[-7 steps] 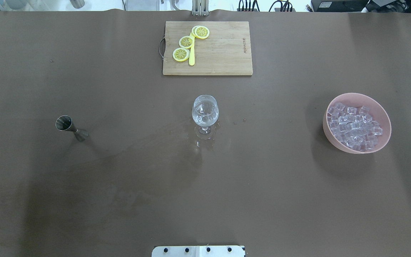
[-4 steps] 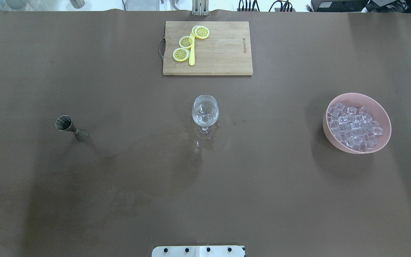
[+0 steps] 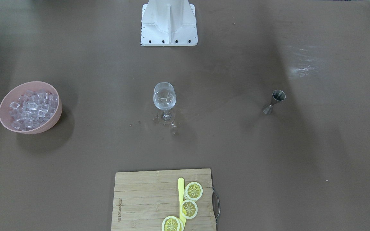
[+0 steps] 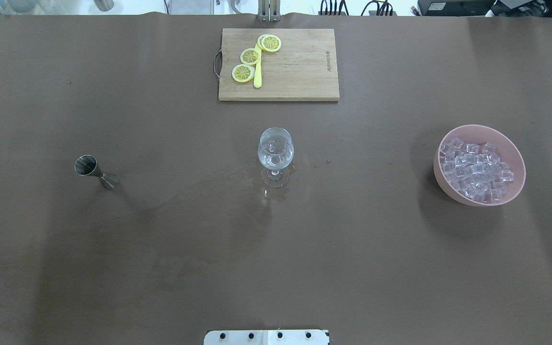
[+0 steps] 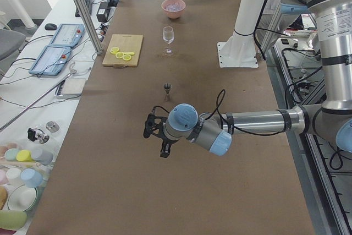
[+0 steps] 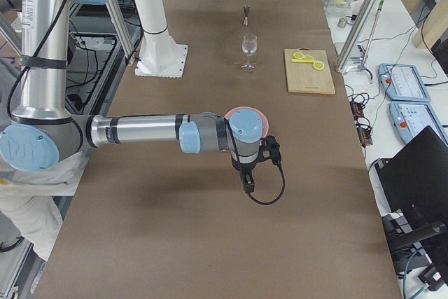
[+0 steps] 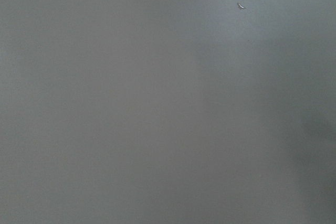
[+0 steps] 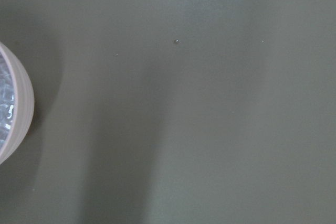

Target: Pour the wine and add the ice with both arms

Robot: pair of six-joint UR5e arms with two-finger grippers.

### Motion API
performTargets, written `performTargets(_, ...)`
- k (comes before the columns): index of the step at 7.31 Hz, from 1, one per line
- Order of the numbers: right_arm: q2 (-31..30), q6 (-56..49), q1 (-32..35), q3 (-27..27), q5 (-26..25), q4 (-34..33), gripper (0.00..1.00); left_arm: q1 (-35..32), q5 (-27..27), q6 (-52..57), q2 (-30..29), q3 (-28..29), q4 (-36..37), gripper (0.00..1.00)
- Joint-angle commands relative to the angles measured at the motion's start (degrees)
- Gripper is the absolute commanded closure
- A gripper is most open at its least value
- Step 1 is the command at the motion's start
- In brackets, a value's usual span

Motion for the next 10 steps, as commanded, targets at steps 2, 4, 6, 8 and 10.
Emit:
performTargets(2,1.5,0.2,0.0,-1.6,-4.5,0.0,0.00,-0.3,7.6,9.2,-0.1,0.0,9.8,0.02)
performTargets(4,2.7,0.3,0.0,-4.2,-4.4,0.0,0.00,-1.7,8.9,10.0,-2.3,-0.4,19.8,0.02)
performTargets(6,2.9,0.3,0.0,-4.5,-4.1,0.0,0.00,-1.8,8.6,9.9,-1.7,-3.2,25.8,0.02)
performTargets(8,2.9,0.3,0.0,-4.8,-3.9,-0.1,0.00,-1.7,3.5,9.4,-1.7,-4.0,25.3,0.02)
performTargets(10,3.6,0.5,0.0,-4.9,-3.9,-0.1,0.00,-1.7,-1.8,5.0,-1.5,-4.8,16.5,0.02)
